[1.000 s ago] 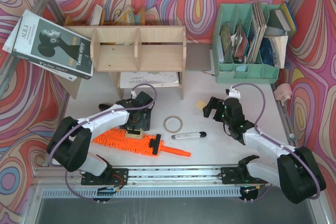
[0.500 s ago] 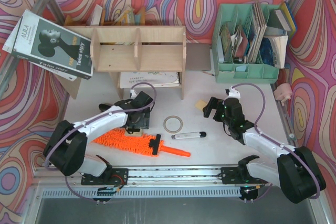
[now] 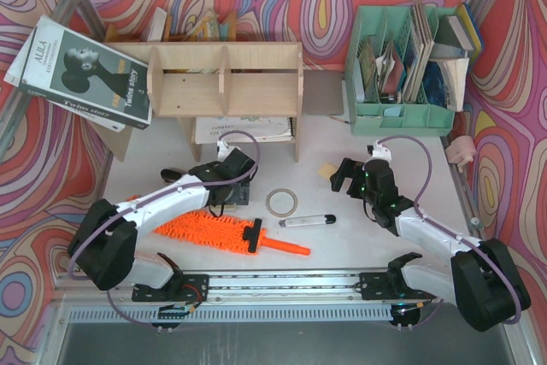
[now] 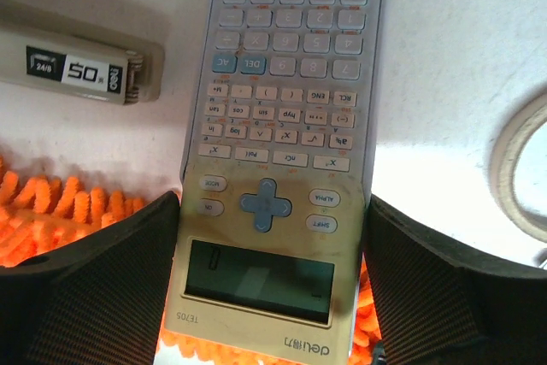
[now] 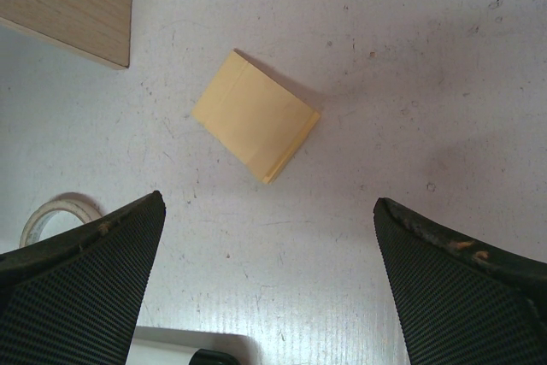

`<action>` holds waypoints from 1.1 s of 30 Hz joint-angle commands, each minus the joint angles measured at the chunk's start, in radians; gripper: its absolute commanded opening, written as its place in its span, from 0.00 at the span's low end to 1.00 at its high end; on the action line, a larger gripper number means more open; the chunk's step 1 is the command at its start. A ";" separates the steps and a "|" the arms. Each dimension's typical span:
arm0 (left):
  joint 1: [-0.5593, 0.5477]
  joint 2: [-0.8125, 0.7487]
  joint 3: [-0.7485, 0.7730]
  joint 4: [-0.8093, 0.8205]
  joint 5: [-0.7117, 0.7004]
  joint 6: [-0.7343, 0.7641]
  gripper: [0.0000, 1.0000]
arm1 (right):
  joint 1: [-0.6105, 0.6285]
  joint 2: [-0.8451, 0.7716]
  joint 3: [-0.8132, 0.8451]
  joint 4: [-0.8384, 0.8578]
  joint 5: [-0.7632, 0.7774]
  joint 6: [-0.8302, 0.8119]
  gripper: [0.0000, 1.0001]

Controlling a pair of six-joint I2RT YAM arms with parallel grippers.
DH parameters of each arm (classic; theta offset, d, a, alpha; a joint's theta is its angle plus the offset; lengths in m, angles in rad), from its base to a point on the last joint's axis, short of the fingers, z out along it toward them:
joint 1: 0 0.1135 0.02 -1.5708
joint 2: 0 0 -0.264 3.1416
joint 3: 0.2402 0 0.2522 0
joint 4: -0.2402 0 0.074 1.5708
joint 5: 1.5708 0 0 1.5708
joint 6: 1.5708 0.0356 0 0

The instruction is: Dust the bookshelf with a duster

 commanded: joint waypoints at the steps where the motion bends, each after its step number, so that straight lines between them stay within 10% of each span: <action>1: -0.010 0.014 0.030 0.094 0.001 -0.015 0.55 | 0.007 0.000 0.003 0.018 0.010 -0.009 0.96; 21: -0.032 0.190 0.084 0.198 0.030 -0.048 0.55 | 0.008 -0.006 0.002 0.018 0.012 -0.009 0.96; 33: -0.052 0.176 0.103 0.161 0.026 -0.049 0.84 | 0.008 -0.025 -0.006 0.022 -0.013 -0.021 0.96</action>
